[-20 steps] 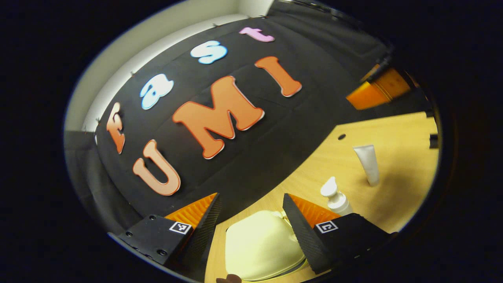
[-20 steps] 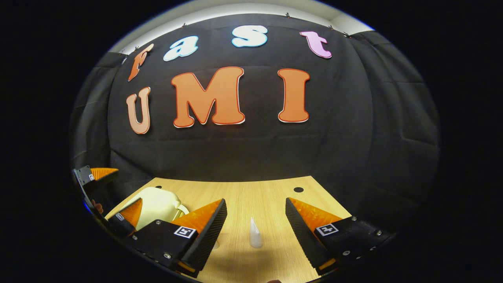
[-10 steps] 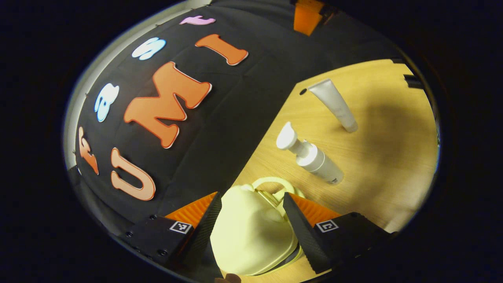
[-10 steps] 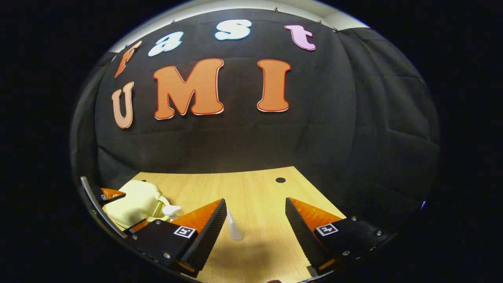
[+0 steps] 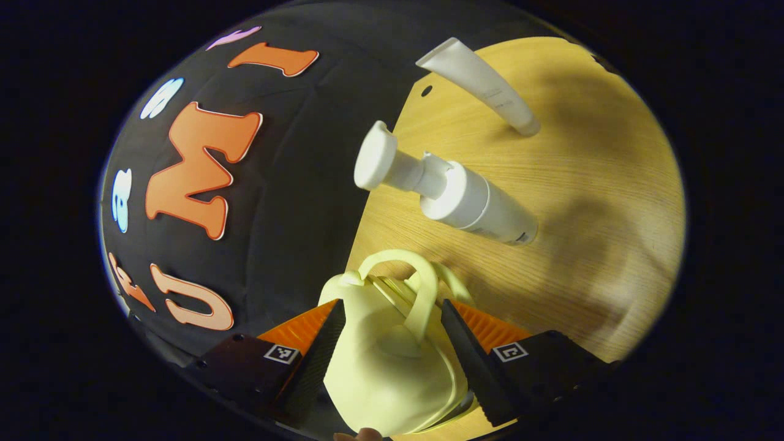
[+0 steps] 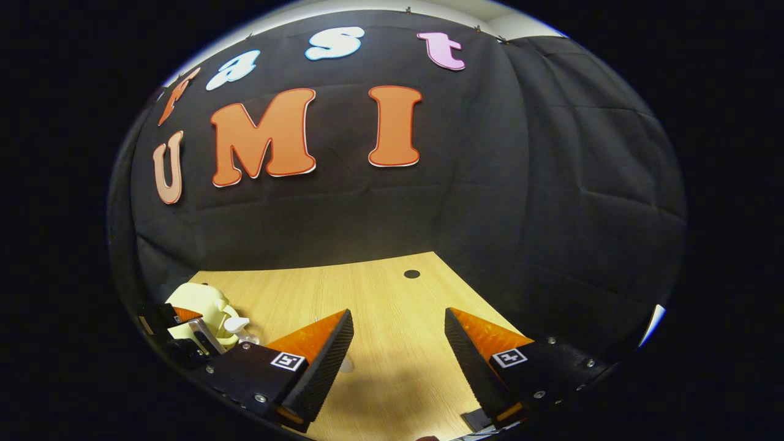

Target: First open the suitcase, pack the skin care products into it, and then close the suitcase.

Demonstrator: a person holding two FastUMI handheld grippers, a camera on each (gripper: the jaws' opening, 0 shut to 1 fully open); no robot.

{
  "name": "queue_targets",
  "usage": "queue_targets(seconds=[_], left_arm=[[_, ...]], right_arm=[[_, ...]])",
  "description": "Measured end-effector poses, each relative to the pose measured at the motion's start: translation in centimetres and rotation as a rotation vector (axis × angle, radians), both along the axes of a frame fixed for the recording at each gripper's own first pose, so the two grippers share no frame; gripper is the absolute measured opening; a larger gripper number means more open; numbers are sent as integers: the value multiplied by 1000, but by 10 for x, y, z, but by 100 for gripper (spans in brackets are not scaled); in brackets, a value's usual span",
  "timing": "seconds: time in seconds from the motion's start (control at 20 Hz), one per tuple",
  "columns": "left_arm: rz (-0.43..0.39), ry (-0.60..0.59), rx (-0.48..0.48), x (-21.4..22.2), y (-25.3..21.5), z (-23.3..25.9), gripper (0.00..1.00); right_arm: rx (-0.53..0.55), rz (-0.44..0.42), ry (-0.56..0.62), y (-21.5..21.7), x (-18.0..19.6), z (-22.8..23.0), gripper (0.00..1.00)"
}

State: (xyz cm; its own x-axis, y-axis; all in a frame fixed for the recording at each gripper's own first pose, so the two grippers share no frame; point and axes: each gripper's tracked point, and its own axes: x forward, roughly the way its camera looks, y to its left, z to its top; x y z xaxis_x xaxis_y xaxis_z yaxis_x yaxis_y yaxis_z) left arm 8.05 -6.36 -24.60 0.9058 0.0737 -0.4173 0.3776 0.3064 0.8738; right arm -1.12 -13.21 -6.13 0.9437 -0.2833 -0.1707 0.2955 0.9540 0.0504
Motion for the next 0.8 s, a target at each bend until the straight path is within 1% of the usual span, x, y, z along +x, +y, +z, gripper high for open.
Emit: queue_targets(seconds=[0.1, 0.3, 0.35, 0.4, 0.45, 0.5, 0.55, 0.6, 0.7, 0.8], left_arm=[[23, 8, 25, 7, 4, -4, 99], [37, 15, 46, 16, 3, -4, 98], [43, 11, 48, 18, 3, -3, 95], [44, 21, 42, 18, 3, -6, 80], [56, 29, 37, 17, 4, -10, 77], [59, 43, 31, 16, 3, -14, 54], [48, 60, 30, 13, -2, -17, 49], [26, 75, 20, 11, -8, -18, 31], [55, 98, -50, 9, -7, -15, 10], [100, 132, -149, 9, -10, -10, 10]], right_arm=[[4, -9, 7, -5, 1, -2, 95], [0, -19, 13, -12, 4, -1, 95], [3, -19, 14, -12, 5, -1, 95], [6, -18, 16, -12, 7, 0, 95], [10, -15, 15, -11, 9, 0, 95], [11, -9, 15, -10, 11, 2, 95], [9, -4, 14, -8, 12, 4, 95], [4, 4, 13, -6, 15, 6, 95], [-7, 14, 13, -3, 20, 9, 95], [-2, 31, 15, 5, 25, 13, 95]])
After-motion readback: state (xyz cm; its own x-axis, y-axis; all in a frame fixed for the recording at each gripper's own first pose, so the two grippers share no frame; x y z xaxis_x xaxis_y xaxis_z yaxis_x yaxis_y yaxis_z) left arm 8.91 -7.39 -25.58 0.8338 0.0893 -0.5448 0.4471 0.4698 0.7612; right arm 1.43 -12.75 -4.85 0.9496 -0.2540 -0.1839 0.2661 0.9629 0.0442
